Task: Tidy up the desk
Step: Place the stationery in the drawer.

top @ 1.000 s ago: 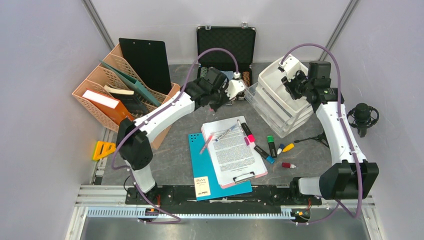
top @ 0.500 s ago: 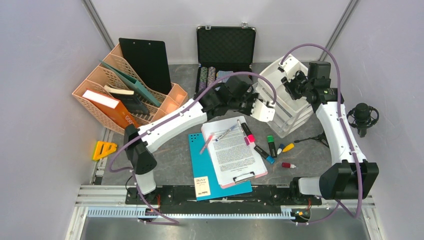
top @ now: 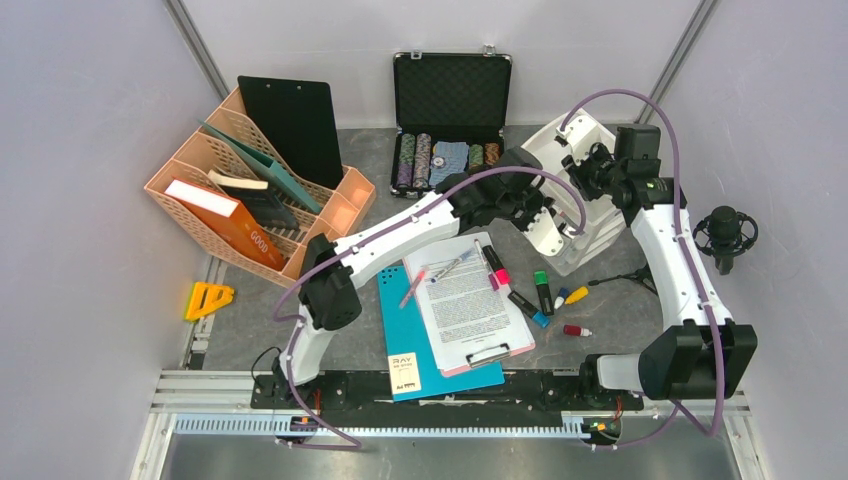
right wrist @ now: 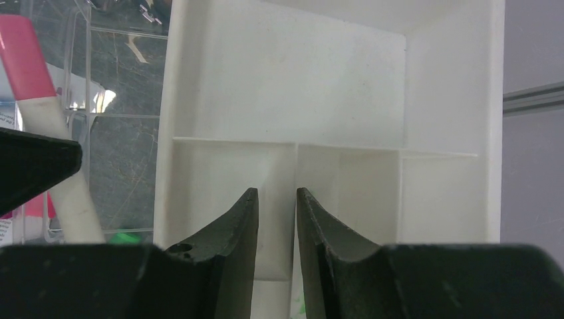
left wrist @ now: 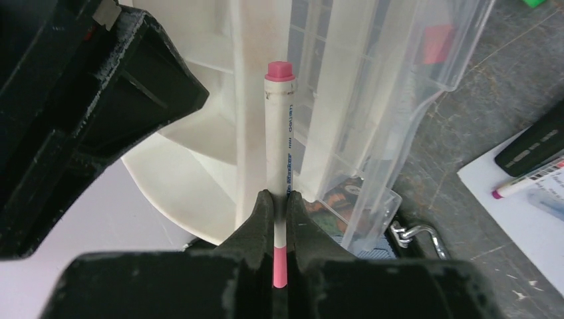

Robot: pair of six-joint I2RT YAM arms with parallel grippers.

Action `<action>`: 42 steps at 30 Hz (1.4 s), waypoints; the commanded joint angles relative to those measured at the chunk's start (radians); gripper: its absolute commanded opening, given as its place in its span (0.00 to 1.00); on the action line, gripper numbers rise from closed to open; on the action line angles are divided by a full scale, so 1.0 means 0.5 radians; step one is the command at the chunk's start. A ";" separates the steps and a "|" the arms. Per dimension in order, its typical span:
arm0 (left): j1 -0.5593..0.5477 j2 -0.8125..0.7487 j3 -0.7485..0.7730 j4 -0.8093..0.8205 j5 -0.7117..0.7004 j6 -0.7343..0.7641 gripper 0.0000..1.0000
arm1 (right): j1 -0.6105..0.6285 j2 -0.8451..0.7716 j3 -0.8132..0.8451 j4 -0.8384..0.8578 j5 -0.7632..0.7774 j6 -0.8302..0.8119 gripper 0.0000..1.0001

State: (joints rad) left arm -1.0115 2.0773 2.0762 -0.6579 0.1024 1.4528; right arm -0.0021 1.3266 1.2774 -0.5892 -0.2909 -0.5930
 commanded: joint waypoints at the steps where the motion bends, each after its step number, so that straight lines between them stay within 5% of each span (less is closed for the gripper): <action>1: -0.013 0.075 0.180 -0.006 -0.051 0.166 0.09 | -0.007 -0.062 -0.033 0.012 0.043 -0.040 0.33; 6: -0.014 0.090 0.171 -0.004 -0.081 0.108 0.33 | -0.007 -0.055 -0.027 0.013 0.051 -0.039 0.33; 16: -0.020 -0.125 0.109 0.119 -0.130 -0.233 0.64 | -0.007 -0.043 -0.018 0.013 0.057 -0.027 0.33; 25: -0.012 -0.743 -0.553 0.076 -0.394 -0.994 0.99 | -0.007 -0.031 -0.008 0.024 0.048 0.002 0.38; 31: 0.070 -0.827 -0.945 -0.070 -0.360 -1.608 1.00 | -0.007 -0.030 0.026 0.045 0.039 0.044 0.57; 42: 0.298 -0.660 -1.358 0.186 0.060 -2.162 0.94 | -0.008 -0.075 -0.032 0.094 -0.014 0.107 0.59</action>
State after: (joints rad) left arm -0.8722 1.7142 1.3998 -0.6476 0.0376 0.5236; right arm -0.0021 1.3228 1.2736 -0.5793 -0.2859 -0.5625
